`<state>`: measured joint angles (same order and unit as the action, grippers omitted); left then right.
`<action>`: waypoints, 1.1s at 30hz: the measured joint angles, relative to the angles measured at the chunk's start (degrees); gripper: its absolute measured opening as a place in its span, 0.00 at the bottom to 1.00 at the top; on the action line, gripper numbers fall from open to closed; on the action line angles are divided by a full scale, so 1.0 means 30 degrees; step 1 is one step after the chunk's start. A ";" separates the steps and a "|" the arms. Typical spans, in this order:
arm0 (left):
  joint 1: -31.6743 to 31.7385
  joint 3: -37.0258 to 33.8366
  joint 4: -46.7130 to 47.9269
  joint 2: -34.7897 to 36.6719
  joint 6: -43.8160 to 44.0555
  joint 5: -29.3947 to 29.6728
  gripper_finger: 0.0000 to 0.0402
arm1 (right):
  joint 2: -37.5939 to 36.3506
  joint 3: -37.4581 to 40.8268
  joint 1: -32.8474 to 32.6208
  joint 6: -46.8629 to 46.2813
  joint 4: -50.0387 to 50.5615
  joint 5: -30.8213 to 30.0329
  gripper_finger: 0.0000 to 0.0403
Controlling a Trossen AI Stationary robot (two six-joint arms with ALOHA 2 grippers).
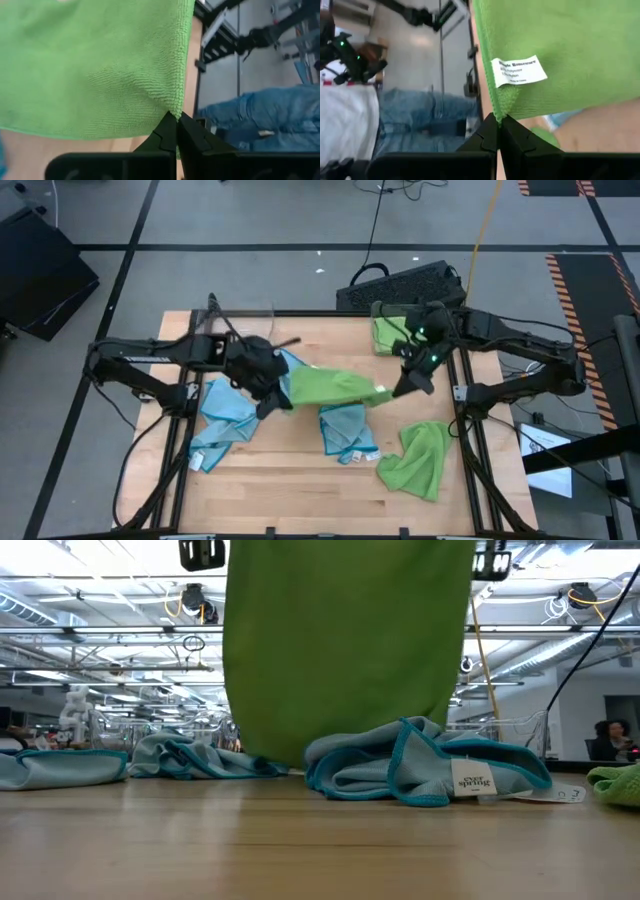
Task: Sort microfiber towel by color & place in baskets
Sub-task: Fold the left green towel
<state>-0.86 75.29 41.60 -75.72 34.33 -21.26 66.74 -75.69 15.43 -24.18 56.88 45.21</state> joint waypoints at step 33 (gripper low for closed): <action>-0.1875 -0.0007 -0.0844 -0.1938 0.1474 -0.1168 0.01 | 0.0007 0.2290 -0.0980 -0.0372 0.0081 0.1712 0.00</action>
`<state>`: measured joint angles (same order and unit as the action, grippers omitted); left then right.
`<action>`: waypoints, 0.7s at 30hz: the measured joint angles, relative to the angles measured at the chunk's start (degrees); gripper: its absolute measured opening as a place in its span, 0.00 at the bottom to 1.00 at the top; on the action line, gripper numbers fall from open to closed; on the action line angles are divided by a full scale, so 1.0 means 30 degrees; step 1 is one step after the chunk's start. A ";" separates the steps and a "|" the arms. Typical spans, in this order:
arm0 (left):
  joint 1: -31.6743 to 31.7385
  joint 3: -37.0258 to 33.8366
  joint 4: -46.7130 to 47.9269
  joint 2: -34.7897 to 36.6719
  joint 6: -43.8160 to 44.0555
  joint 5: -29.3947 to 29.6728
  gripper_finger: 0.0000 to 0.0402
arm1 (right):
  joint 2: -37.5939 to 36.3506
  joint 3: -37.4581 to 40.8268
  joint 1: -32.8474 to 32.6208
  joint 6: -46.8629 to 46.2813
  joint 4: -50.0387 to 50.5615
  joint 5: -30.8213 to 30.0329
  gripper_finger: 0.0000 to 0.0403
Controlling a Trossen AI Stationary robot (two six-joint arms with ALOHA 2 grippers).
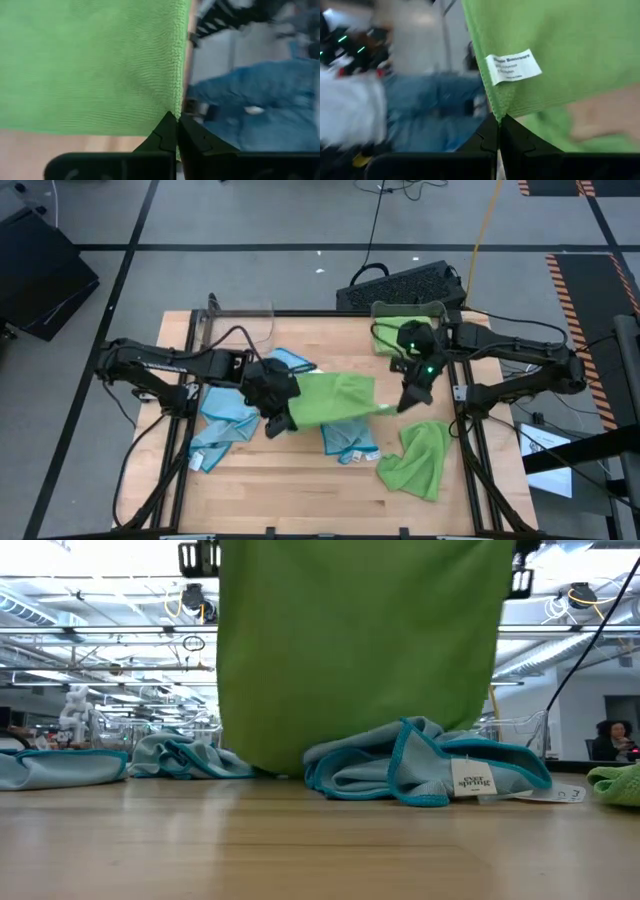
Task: Sort microfiber towel by color & place in baskets
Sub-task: Fold the left green towel
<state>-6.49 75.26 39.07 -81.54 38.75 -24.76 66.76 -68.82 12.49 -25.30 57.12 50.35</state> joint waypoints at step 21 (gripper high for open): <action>-0.0830 -0.2536 -0.2259 0.0015 0.0279 0.0174 0.02 | 0.0007 0.4973 -0.1574 -0.0852 -0.2148 0.1615 0.00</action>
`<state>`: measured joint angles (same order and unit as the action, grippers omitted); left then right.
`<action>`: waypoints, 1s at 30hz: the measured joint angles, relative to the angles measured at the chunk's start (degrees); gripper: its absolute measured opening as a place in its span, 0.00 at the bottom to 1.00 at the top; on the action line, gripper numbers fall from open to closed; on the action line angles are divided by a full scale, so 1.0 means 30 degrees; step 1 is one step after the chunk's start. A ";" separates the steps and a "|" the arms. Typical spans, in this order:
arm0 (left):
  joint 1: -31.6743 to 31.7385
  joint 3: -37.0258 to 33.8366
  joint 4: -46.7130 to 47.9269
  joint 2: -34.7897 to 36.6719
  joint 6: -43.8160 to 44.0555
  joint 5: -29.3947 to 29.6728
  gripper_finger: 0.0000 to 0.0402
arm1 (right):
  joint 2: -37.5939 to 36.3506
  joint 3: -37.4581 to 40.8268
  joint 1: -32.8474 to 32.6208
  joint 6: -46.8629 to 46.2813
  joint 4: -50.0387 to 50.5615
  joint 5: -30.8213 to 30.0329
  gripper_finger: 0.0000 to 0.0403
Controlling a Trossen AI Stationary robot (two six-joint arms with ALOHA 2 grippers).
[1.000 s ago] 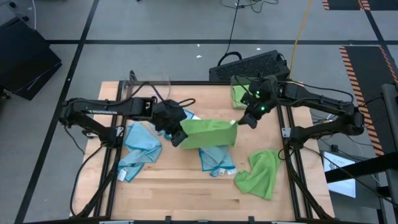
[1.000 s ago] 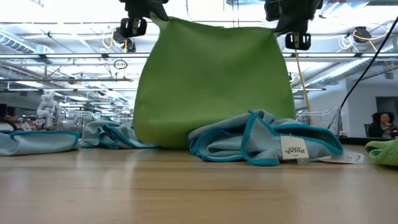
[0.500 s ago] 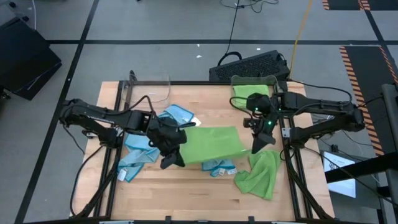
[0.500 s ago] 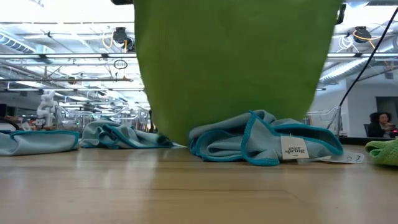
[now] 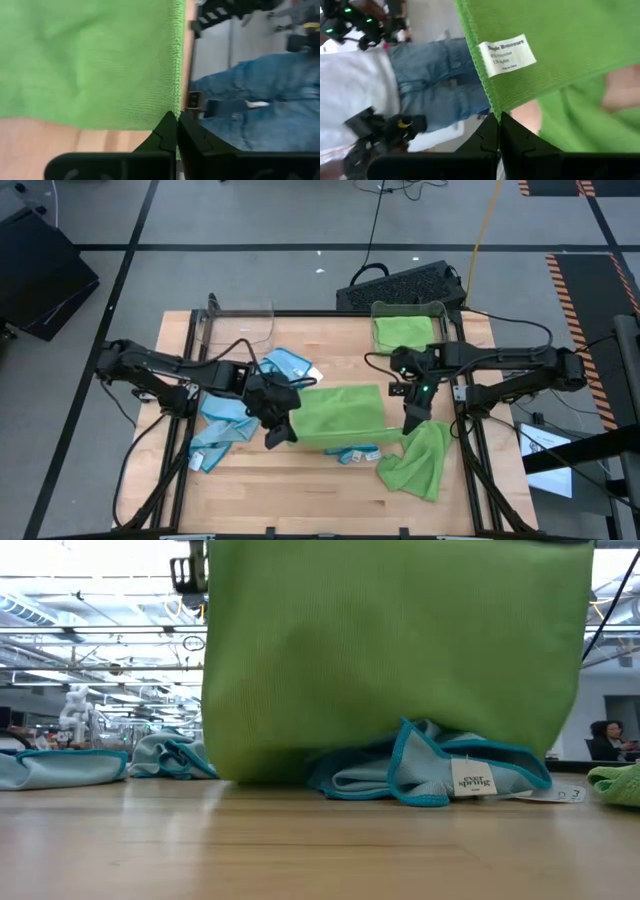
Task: Sort microfiber towel by color & place in baskets
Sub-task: Fold the left green towel
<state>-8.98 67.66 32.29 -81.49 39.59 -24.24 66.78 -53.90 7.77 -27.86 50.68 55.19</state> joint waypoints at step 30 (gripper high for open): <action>0.3187 -0.1702 0.0592 -0.1155 -0.3874 0.6123 0.03 | -0.0015 0.4734 0.3232 0.0240 -0.6855 -0.9964 0.00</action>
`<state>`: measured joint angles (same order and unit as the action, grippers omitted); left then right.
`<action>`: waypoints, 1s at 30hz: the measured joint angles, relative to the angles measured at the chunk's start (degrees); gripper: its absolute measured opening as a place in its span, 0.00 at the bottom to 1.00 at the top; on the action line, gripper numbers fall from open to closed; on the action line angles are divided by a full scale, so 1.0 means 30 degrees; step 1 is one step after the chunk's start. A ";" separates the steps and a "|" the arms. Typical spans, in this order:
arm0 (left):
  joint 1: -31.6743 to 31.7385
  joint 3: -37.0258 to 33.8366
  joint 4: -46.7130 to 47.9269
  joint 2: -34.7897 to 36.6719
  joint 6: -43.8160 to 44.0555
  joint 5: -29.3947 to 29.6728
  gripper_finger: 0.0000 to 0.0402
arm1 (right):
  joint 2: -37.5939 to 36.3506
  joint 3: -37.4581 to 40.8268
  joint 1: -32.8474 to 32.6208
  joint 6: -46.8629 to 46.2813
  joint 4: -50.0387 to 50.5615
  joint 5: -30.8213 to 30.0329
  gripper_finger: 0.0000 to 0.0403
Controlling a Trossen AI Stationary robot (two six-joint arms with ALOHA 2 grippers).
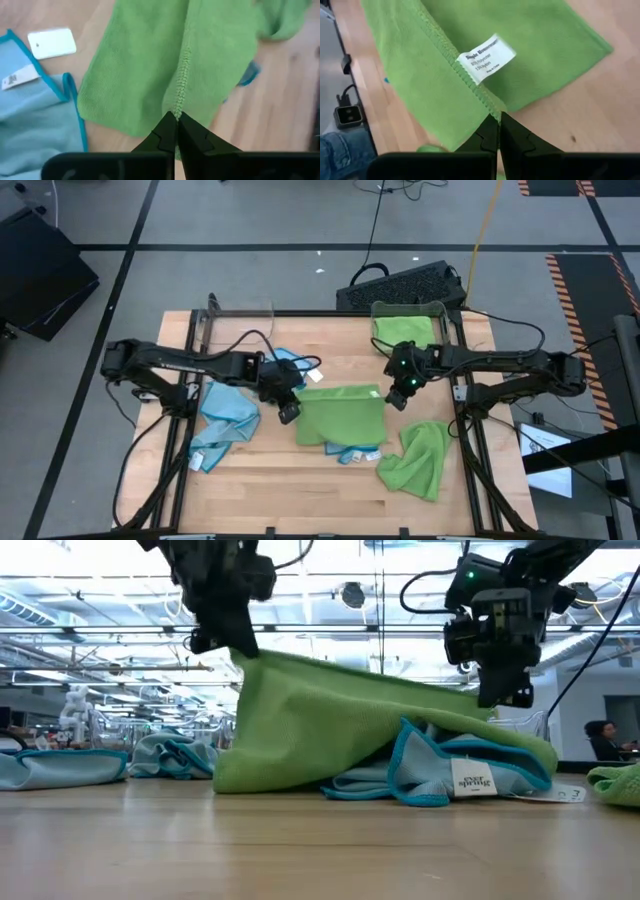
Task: Sort microfiber towel by color & place in baskets
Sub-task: Fold the left green towel
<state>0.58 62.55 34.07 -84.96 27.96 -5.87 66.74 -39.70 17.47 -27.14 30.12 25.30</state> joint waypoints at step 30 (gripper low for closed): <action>0.0677 -0.0032 0.0033 -0.1337 -0.0794 0.0978 0.02 | 0.2678 0.0289 0.1228 0.0798 -0.2871 -0.1815 0.00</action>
<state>2.61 62.46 34.17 -88.97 25.58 -2.93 74.78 -38.83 21.15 -24.75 21.50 19.86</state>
